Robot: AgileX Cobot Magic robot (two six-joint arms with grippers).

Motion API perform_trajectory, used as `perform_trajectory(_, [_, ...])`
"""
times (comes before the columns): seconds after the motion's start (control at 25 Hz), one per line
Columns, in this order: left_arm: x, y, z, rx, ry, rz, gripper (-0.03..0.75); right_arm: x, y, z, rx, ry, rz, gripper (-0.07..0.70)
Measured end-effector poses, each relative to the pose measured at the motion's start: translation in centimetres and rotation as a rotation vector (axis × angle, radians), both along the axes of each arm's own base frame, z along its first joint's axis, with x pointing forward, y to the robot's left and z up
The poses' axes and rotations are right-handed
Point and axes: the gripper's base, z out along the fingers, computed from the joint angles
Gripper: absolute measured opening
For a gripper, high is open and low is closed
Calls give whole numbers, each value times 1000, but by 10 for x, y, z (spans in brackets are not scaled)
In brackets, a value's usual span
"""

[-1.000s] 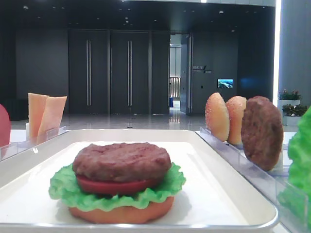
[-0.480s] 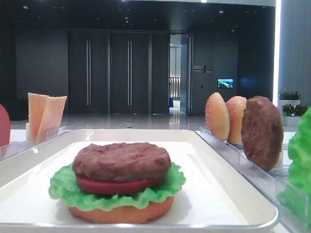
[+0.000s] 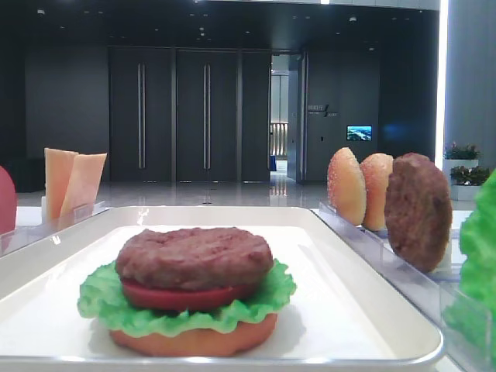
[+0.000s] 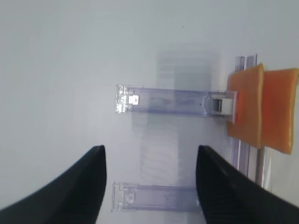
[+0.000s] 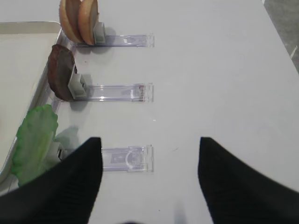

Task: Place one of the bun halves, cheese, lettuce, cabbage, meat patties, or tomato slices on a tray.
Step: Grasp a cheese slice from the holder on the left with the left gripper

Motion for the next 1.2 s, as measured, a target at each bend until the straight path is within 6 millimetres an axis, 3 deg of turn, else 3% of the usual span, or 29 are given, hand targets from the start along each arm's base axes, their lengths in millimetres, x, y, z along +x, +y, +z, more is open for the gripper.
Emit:
perform_trajectory(0.28, [30, 3, -25, 11, 28, 20, 461, 0, 0, 0, 0, 0, 0, 427])
perform_trajectory(0.6, [36, -6, -37, 27, 55, 17, 463, 0, 0, 0, 0, 0, 0, 427])
perform_trajectory(0.96, [34, -68, -38, 47, 46, -60, 494, 0, 0, 0, 0, 0, 0, 427])
perform_trajectory(1.2, [33, -109, -51, 41, 71, -106, 504, 0, 0, 0, 0, 0, 0, 427])
